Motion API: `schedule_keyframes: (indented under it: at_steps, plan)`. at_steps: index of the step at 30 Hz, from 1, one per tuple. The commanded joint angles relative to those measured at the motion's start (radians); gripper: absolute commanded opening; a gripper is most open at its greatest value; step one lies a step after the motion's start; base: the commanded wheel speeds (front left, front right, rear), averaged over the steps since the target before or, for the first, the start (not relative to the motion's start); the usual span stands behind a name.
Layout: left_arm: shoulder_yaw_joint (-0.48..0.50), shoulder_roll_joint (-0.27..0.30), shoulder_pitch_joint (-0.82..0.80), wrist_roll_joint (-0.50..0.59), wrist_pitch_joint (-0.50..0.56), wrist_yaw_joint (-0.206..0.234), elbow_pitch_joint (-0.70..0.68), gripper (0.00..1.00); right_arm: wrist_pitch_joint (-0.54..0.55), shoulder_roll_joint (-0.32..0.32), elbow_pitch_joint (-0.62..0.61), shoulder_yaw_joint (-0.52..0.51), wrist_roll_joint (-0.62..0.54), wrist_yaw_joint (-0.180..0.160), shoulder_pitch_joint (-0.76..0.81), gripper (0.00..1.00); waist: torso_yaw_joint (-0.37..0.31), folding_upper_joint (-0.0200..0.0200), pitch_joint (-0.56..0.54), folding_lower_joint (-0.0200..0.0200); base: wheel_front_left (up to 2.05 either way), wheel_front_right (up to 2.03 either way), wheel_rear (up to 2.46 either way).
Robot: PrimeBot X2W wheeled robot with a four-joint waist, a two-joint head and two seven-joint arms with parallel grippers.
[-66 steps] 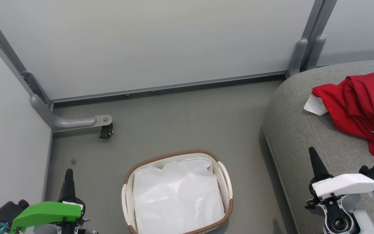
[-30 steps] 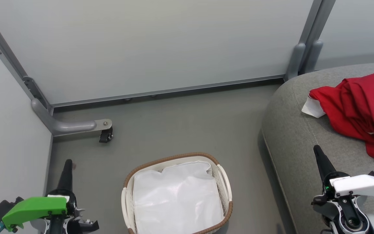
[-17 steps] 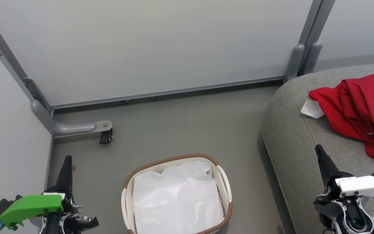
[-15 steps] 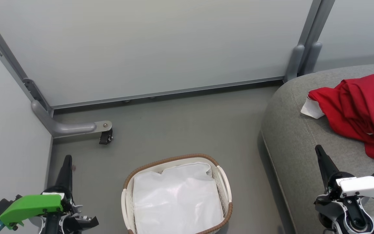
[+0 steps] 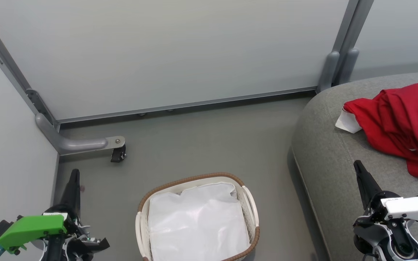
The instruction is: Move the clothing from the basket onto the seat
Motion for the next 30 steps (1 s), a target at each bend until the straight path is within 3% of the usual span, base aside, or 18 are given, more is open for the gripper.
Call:
schedule_keyframes:
  at_steps: [1, 30]
  plan:
    - [0.003, 0.007, -0.012, -0.003, 0.004, -0.004, -0.002, 0.00, 0.002, -0.006, -0.003, -0.003, 0.003, 0.000, 0.011, 0.00, 0.000, 0.0000, 0.000, 0.0000, 0.00, 0.00, 0.00]
    - [0.003, 0.007, -0.012, -0.003, 0.004, -0.004, -0.002, 0.00, 0.001, -0.006, -0.003, -0.002, 0.003, 0.000, 0.011, 0.00, 0.000, 0.0000, 0.000, 0.0000, 0.00, 0.00, 0.00]
